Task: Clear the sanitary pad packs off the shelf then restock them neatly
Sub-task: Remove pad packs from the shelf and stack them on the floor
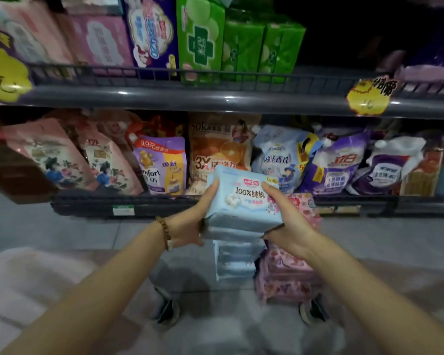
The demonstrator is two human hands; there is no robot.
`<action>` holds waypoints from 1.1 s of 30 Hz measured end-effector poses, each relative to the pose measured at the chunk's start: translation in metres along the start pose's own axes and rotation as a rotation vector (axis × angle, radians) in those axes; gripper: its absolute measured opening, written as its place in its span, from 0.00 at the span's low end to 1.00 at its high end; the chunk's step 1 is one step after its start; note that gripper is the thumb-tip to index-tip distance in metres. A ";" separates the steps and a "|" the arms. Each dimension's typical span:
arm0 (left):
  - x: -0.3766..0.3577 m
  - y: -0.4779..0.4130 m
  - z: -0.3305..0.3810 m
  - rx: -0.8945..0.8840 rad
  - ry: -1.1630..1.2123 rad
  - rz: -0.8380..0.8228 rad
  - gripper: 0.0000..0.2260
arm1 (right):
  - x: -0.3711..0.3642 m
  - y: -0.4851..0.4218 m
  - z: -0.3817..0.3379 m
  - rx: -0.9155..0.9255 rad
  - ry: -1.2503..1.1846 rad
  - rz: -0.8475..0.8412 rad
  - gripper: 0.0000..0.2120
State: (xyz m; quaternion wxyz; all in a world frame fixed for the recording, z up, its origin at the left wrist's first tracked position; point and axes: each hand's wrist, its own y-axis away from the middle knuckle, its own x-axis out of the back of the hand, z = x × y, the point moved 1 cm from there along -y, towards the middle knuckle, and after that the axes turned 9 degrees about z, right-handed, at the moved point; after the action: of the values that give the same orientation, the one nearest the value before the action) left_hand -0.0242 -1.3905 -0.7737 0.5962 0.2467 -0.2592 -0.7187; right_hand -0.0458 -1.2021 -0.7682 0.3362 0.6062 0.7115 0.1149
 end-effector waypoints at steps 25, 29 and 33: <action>-0.039 -0.124 -0.215 0.540 0.139 -0.096 0.14 | 0.116 -0.082 0.206 -0.582 0.309 0.030 0.24; -0.043 -0.149 -0.222 0.523 0.161 -0.058 0.25 | 0.134 -0.102 0.218 -0.564 0.345 0.062 0.20; -0.048 -0.161 -0.229 0.526 0.110 -0.040 0.23 | 0.139 -0.113 0.239 -0.566 0.378 0.071 0.21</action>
State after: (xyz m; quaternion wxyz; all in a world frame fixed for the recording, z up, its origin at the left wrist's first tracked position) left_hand 0.0185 -1.3364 -1.0494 0.5105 0.4369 -0.3993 -0.6237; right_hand 0.0079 -1.1564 -1.0582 0.3490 0.4811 0.6798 0.4297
